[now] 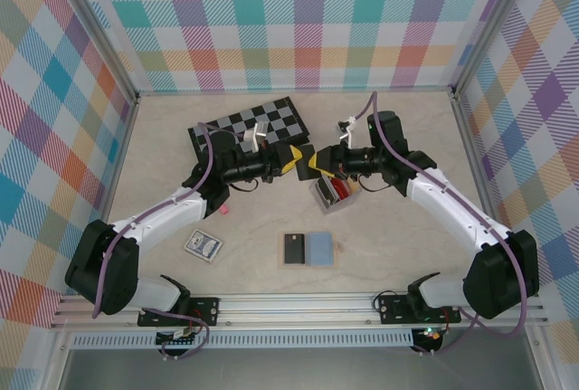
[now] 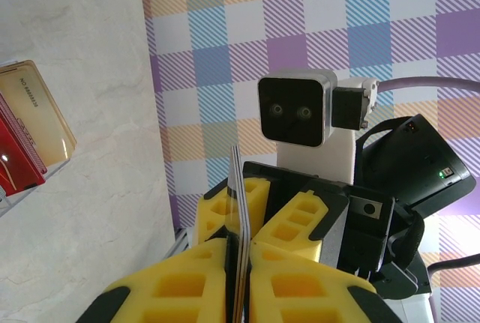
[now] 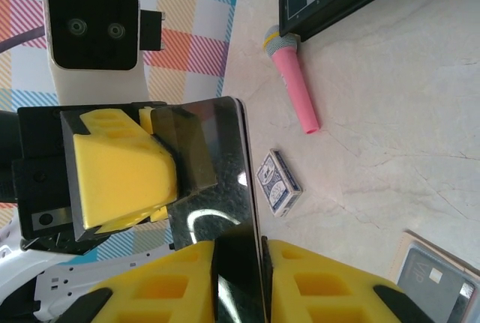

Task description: Put the credit cards into the card holder

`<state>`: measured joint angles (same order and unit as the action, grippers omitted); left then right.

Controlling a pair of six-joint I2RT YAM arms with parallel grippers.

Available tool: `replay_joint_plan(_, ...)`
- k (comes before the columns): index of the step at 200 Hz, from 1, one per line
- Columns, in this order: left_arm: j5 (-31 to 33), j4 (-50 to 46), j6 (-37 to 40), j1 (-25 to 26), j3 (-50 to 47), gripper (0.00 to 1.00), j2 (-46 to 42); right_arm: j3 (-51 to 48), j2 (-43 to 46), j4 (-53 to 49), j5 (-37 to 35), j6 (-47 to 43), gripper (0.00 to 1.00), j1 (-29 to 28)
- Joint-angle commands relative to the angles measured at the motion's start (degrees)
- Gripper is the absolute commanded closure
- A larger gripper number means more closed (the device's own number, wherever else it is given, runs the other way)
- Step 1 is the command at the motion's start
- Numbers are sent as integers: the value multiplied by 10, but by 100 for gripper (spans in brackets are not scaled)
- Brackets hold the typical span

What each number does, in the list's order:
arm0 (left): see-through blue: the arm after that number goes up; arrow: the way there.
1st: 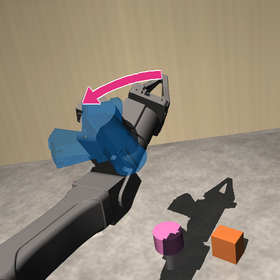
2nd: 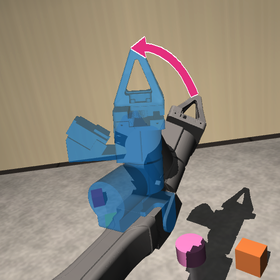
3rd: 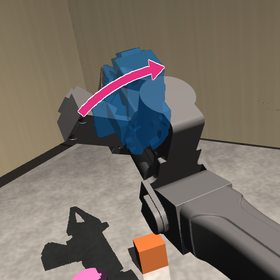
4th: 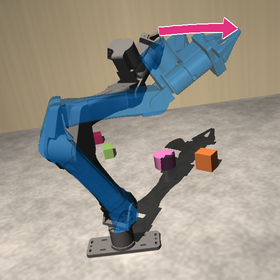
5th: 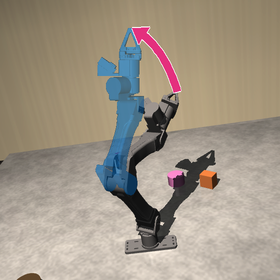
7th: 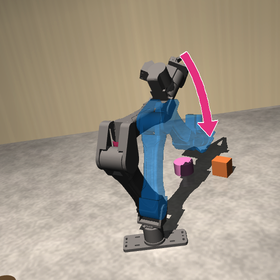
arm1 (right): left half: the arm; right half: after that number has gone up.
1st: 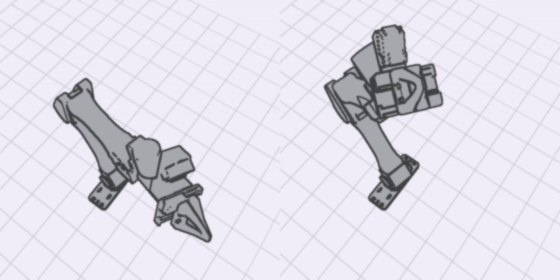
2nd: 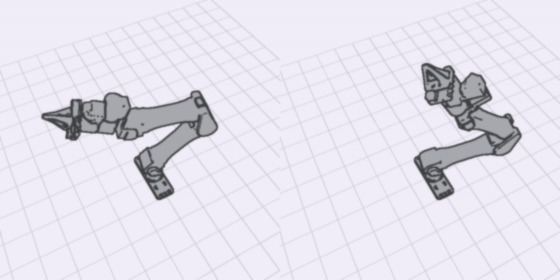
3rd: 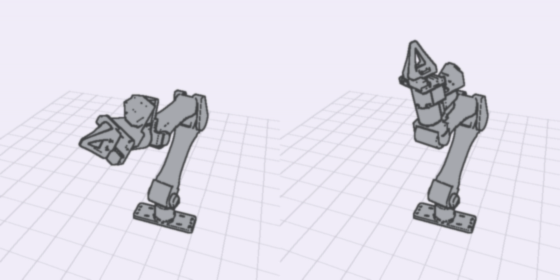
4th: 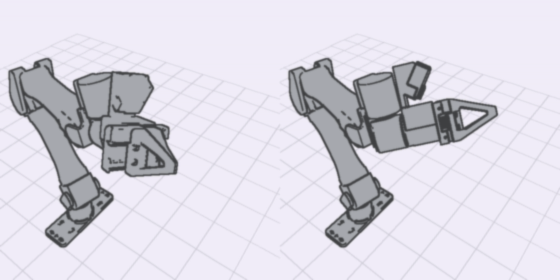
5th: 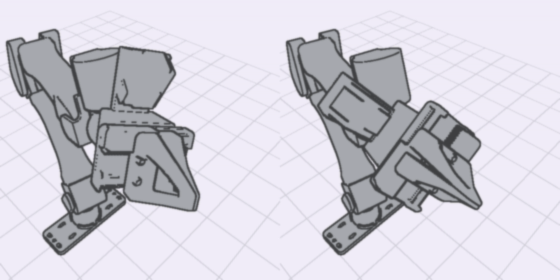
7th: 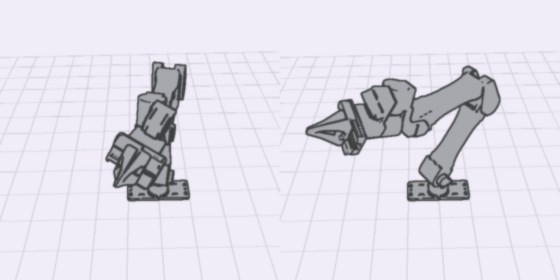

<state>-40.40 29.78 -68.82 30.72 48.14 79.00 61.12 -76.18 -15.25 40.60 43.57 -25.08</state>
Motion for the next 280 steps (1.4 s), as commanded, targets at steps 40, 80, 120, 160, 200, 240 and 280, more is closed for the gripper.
replay_joint_plan(40,-36,77,-11,8,4,85,-15,-41,2,-3,-76,55,80,7)
replay_joint_plan(80,-40,78,-9,8,4,84,-14,-45,5,-6,-83,64,79,8)
replay_joint_plan(120,-38,76,-9,8,3,85,-15,-43,6,-20,-95,64,79,11)
replay_joint_plan(160,-35,74,-7,8,3,87,-13,-46,10,-22,-98,63,81,11)
replay_joint_plan(200,-23,57,-6,8,0,95,-10,-44,18,-32,-105,57,87,12)
replay_joint_plan(240,21,-19,-7,-1,-10,100,-15,-28,36,-91,-169,21,88,15)
replay_joint_plan(280,57,-78,-13,-11,-26,100,-14,-1,33,-148,-218,-51,89,16)
